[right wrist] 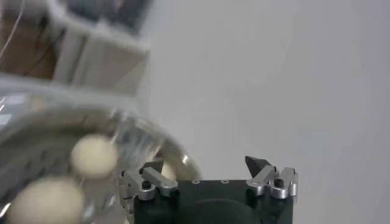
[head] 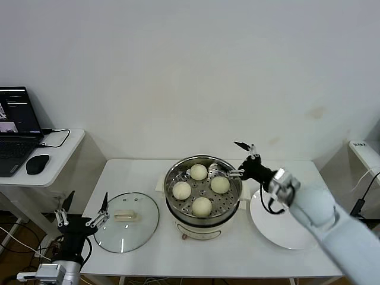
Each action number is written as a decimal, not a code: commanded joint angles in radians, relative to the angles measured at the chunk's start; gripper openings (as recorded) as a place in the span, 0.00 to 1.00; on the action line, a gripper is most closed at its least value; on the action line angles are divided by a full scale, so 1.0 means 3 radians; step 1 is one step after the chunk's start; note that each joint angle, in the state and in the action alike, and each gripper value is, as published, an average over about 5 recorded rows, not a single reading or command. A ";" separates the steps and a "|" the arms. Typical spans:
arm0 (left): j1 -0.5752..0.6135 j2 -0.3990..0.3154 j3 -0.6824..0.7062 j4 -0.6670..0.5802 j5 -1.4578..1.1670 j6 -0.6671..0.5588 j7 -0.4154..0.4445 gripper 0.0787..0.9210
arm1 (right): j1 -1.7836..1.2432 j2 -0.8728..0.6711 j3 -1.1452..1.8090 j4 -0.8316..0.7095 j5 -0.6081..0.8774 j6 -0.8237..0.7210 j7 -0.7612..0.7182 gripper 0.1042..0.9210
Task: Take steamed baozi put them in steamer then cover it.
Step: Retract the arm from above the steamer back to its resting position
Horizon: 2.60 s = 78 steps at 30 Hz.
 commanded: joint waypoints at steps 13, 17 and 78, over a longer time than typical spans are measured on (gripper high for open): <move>-0.0213 0.0257 0.0097 0.1038 0.3853 -0.0584 0.0028 0.88 | -0.2467 0.2162 0.2431 0.0360 -0.0445 0.0813 0.0046 0.88; -0.0212 0.0318 0.0142 0.1188 0.4627 -0.0657 -0.0025 0.88 | -0.2514 0.2196 0.2490 0.0340 -0.0447 0.0816 0.0095 0.88; -0.1669 0.0226 0.0672 0.2617 0.4983 -0.0370 0.0190 0.88 | -0.2568 0.2383 0.2312 0.0244 -0.0658 0.0870 0.0149 0.88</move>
